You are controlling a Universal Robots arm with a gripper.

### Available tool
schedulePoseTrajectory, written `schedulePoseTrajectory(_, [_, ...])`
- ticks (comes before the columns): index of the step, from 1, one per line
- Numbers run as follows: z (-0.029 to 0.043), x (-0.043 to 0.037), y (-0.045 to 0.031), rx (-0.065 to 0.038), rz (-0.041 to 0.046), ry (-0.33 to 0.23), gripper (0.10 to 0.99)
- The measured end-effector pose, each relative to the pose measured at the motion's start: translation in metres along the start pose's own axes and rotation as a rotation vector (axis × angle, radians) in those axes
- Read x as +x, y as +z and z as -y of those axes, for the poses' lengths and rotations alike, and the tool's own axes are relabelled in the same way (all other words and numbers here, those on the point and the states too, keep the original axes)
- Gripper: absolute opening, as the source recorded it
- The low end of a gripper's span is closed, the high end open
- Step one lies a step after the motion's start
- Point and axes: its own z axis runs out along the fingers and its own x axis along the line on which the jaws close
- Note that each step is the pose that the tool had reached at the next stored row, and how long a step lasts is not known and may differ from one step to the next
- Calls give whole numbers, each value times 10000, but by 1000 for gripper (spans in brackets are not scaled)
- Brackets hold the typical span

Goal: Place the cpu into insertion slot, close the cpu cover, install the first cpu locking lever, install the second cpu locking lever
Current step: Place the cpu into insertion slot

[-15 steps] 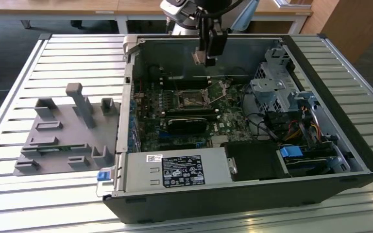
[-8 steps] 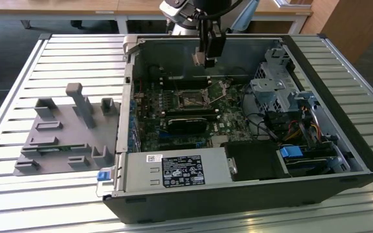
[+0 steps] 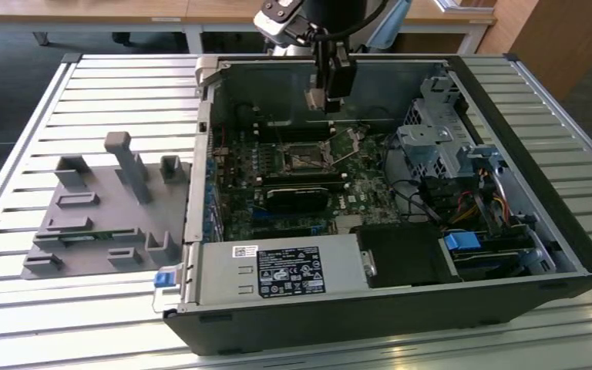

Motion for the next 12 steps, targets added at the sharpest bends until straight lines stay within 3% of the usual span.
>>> schedulePoseTrajectory(12, [13,0,168,0,-1,1,541])
